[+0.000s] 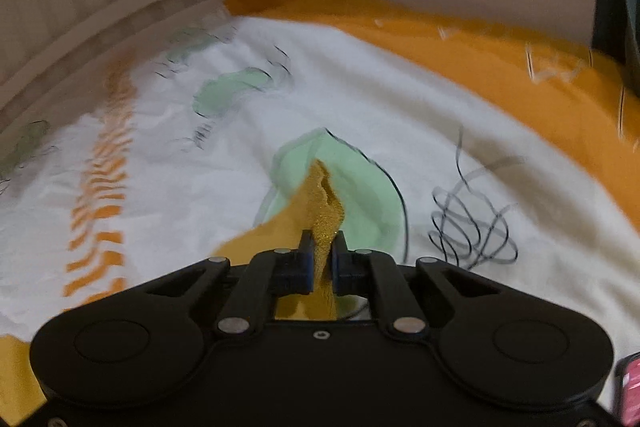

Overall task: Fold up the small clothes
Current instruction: 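Lift the sleeve with the right gripper, fold it across the body, release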

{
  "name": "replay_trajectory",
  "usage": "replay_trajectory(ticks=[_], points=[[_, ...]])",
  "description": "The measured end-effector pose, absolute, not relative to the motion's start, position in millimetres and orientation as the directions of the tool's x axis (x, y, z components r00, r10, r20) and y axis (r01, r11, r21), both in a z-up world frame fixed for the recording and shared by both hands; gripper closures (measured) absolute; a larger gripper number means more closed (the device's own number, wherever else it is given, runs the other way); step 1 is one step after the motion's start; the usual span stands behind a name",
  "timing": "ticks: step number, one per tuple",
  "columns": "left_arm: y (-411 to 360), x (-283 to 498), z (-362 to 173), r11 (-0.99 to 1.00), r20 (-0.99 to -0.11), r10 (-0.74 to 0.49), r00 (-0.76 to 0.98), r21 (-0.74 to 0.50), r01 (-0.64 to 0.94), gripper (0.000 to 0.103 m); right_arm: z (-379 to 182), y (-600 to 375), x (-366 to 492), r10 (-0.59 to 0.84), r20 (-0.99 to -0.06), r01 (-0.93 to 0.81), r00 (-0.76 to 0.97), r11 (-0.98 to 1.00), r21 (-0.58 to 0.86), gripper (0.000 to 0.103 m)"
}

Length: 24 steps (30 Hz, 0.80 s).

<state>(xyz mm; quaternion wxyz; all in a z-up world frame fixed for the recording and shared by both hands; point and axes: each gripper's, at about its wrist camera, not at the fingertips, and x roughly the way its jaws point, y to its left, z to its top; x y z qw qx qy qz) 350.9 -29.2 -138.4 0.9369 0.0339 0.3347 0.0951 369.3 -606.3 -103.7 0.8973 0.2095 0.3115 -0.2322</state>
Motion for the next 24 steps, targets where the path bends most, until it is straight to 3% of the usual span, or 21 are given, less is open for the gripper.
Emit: replay_trajectory(ticks=[8, 16, 21, 24], points=[[-29.6, 351.7, -138.7, 0.98, -0.622, 0.199, 0.757, 0.125, -0.156, 0.003, -8.6, -546.0, 362.9, -0.216, -0.568, 0.394, 0.794, 0.895, 0.21, 0.089], [-22.2, 354.9, -134.0, 0.986, -0.651, 0.162, 0.741, 0.083, -0.142, 0.004, 76.6, -406.6, 368.7, 0.033, -0.497, 0.112, 0.867, 0.959, 0.259, 0.089], [-1.5, 355.6, -115.1, 0.999, -0.715, 0.047, 0.697, 0.023, -0.043, 0.019, 85.7, -306.6, 381.1, 0.222, -0.453, -0.069, 0.863, 0.941, 0.33, 0.089], [24.5, 344.6, -102.5, 0.998, -0.713, 0.025, 0.701, -0.024, -0.061, 0.02, 70.0, -248.5, 391.9, 0.318, -0.447, -0.145, 0.836, 0.914, 0.379, 0.089]])
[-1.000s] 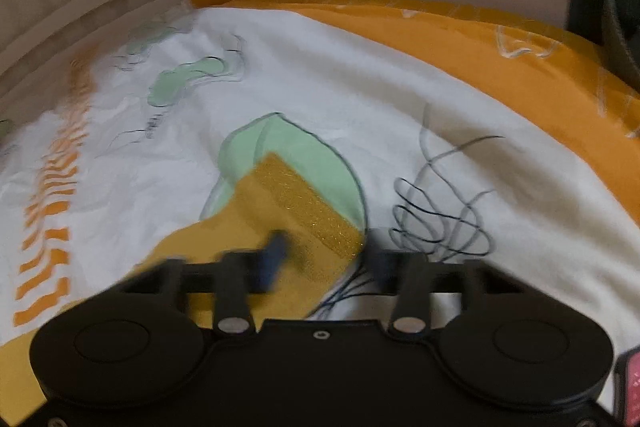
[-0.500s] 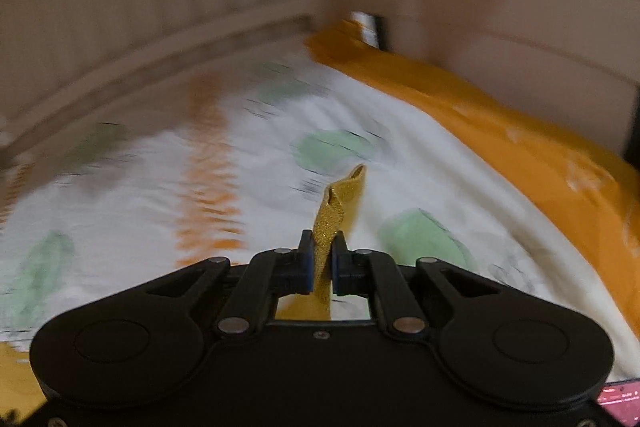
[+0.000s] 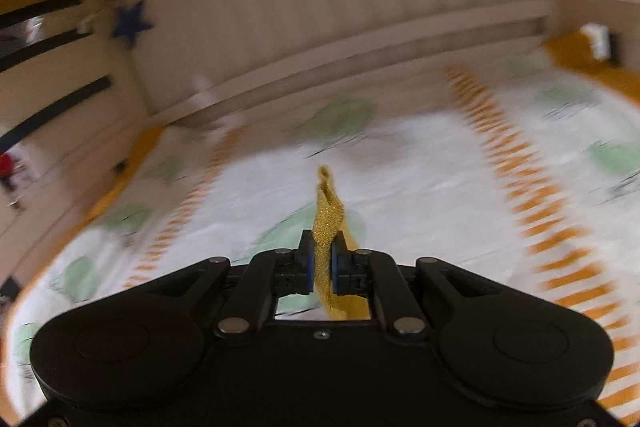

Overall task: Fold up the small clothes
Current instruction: 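Lift the sleeve with the right gripper, fold it across the body, release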

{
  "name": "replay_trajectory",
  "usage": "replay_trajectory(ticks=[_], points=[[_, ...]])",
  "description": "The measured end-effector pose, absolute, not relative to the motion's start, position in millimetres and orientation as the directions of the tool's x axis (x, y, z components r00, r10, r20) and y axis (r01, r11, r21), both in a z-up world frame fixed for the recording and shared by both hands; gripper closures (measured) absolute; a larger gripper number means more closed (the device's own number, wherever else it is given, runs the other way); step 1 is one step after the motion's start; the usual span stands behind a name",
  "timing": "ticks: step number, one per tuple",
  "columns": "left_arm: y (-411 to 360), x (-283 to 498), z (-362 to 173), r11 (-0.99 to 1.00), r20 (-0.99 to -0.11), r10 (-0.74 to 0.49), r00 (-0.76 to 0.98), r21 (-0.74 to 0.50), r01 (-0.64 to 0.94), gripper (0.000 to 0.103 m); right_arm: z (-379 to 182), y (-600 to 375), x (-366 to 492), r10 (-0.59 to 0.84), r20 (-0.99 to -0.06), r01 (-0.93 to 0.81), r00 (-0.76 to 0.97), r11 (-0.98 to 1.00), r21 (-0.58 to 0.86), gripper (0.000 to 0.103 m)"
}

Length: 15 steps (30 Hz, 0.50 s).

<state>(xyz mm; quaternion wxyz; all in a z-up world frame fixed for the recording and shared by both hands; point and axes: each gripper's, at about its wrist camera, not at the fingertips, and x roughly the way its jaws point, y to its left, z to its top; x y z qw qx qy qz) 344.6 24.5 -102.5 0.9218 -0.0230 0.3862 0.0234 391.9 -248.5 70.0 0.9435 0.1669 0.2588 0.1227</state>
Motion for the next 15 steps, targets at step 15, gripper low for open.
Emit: replay_trajectory(ticks=[15], points=[[124.6, 319.2, -77.9, 0.975, -0.713, -0.038, 0.701, -0.179, -0.129, 0.021, -67.0, -94.0, 392.8, 0.483, -0.528, -0.266, 0.699, 0.86, 0.436, 0.072]])
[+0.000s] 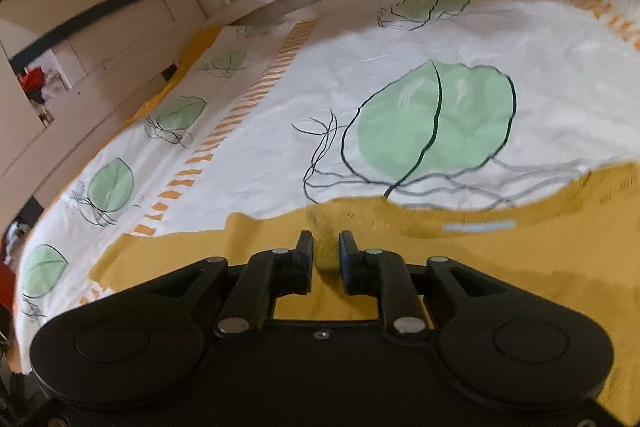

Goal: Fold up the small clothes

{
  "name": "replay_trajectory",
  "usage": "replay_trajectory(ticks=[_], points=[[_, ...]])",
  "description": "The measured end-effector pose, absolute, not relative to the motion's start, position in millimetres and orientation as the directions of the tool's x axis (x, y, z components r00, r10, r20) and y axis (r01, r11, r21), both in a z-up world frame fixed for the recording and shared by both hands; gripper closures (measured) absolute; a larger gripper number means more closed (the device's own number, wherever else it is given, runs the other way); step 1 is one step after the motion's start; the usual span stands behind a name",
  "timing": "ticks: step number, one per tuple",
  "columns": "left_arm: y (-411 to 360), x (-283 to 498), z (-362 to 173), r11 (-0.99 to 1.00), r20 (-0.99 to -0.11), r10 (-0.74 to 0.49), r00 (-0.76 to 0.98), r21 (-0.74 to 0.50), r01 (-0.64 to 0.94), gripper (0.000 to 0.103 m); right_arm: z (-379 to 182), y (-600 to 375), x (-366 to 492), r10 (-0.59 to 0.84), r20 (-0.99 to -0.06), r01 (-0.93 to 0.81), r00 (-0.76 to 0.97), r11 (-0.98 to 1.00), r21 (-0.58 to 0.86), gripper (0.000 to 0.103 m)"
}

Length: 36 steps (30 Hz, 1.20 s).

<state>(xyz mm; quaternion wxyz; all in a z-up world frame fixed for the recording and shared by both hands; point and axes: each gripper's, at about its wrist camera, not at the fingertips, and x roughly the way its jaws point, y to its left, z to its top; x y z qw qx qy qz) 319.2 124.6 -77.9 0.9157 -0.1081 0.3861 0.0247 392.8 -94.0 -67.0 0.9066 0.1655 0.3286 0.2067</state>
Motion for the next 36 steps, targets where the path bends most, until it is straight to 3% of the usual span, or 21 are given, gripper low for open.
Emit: replay_trajectory(ticks=[3, 14, 16, 21, 23, 24, 25, 36], points=[[125.1, 322.7, -74.2, 0.975, -0.71, -0.082, 0.7, -0.202, -0.091, 0.021, -65.8, -111.1, 378.1, 0.474, -0.509, -0.26, 0.719, 0.862, 0.435, 0.056], [71.7, 377.1, -80.7, 0.97, -0.735, -0.194, 0.649, -0.244, 0.014, 0.021, -81.0, -191.7, 311.7, 0.326, -0.542, -0.164, 0.774, 0.931, 0.327, 0.056], [60.0, 388.7, -86.9, 0.972, -0.749, -0.197, 0.632, -0.235, 0.024, 0.03, -85.8, -198.6, 301.1, 0.312, -0.543, -0.157, 0.779, 0.937, 0.313, 0.056], [43.0, 406.9, -99.2, 0.973, -0.781, -0.199, 0.592, -0.231, 0.022, 0.04, -102.0, -203.7, 285.1, 0.274, -0.552, -0.144, 0.788, 0.953, 0.267, 0.055], [38.8, 409.4, -102.0, 0.97, -0.776, -0.205, 0.596, -0.242, 0.02, 0.071, -112.1, -201.6, 282.2, 0.257, -0.561, -0.139, 0.787, 0.959, 0.246, 0.054], [37.1, 409.4, -101.4, 0.97, -0.772, -0.208, 0.601, -0.244, 0.023, 0.094, -117.3, -201.0, 281.3, 0.255, -0.568, -0.136, 0.782, 0.96, 0.244, 0.054], [35.4, 408.3, -100.8, 0.971, -0.767, -0.207, 0.608, -0.239, 0.029, 0.099, -122.8, -201.1, 280.5, 0.257, -0.578, -0.131, 0.774, 0.959, 0.251, 0.054], [72.0, 402.5, -53.6, 0.988, -0.685, -0.09, 0.723, -0.154, -0.023, 0.099, -118.2, -216.2, 274.4, 0.253, -0.545, -0.117, 0.799, 0.955, 0.272, 0.053]])
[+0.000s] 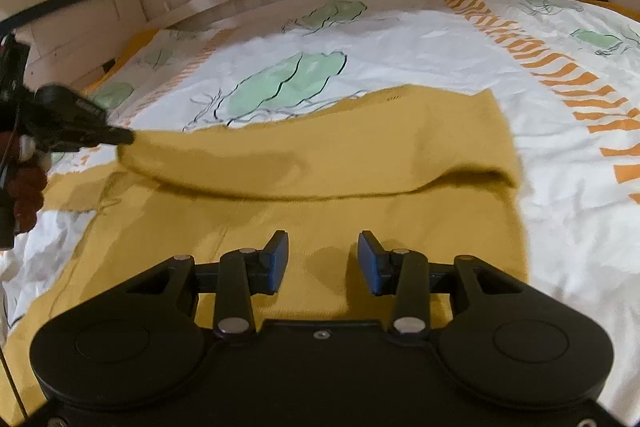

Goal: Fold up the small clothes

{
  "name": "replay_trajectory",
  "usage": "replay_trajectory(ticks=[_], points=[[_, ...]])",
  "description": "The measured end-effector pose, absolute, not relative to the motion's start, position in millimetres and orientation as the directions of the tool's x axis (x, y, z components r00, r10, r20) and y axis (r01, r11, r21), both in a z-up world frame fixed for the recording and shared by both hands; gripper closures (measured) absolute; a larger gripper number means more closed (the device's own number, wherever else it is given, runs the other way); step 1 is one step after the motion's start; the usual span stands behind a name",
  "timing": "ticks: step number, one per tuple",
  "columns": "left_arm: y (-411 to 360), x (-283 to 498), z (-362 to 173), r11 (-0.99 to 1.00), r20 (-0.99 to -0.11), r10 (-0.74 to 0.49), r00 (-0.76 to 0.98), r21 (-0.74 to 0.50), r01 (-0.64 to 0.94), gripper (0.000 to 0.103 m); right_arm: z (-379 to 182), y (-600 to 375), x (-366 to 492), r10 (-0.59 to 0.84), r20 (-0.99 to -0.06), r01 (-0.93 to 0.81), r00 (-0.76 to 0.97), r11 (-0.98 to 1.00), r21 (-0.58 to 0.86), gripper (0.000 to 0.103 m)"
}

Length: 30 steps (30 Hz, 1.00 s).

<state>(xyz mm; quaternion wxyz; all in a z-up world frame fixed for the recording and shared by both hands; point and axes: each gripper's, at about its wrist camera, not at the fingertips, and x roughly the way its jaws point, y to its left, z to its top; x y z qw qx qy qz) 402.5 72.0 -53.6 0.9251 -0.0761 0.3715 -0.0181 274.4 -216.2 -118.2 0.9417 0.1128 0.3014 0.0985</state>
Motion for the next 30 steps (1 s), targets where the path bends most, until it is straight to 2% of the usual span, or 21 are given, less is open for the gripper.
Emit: replay_trajectory(ticks=[6, 10, 11, 14, 15, 16, 19, 25, 30], points=[[72.3, 417.0, -85.8, 0.99, -0.789, -0.096, 0.607, -0.141, -0.025, 0.094, -124.5, -226.1, 281.9, 0.231, -0.571, -0.067, 0.788, 0.954, 0.294, 0.049], [74.3, 413.7, -108.9, 0.983, -0.812, -0.168, 0.559, -0.18, 0.035, 0.066, -134.5, -220.9, 279.7, 0.21, -0.577, -0.073, 0.789, 0.965, 0.251, 0.044], [74.8, 409.0, -109.2, 0.981, -0.798, -0.18, 0.575, -0.185, 0.05, 0.064, -135.7, -217.0, 278.7, 0.206, -0.573, -0.085, 0.793, 0.969, 0.231, 0.042], [72.6, 400.4, -109.9, 0.977, -0.78, -0.206, 0.591, -0.196, 0.081, 0.045, -136.9, -202.6, 277.4, 0.197, -0.577, -0.131, 0.793, 0.979, 0.155, 0.026], [71.2, 398.9, -110.1, 0.975, -0.775, -0.218, 0.593, -0.201, 0.095, 0.035, -137.4, -197.0, 277.7, 0.196, -0.583, -0.151, 0.789, 0.981, 0.125, 0.016], [70.1, 395.8, -110.2, 0.972, -0.769, -0.231, 0.596, -0.205, 0.111, 0.032, -137.8, -191.1, 278.1, 0.193, -0.59, -0.17, 0.784, 0.981, 0.096, 0.009], [70.0, 384.5, -104.5, 0.977, -0.75, -0.212, 0.626, -0.183, 0.112, 0.03, -137.8, -181.0, 278.5, 0.177, -0.607, -0.192, 0.775, 0.981, 0.041, 0.003], [116.3, 363.3, -84.6, 0.986, -0.705, -0.148, 0.693, -0.162, 0.045, 0.021, -128.8, -174.0, 277.6, 0.168, -0.63, -0.195, 0.758, 0.98, 0.027, 0.001], [183.8, 359.1, -74.5, 0.99, -0.708, -0.052, 0.704, -0.131, -0.058, 0.02, -108.6, -150.0, 278.0, 0.262, -0.601, -0.22, 0.755, 0.965, 0.144, 0.001]])
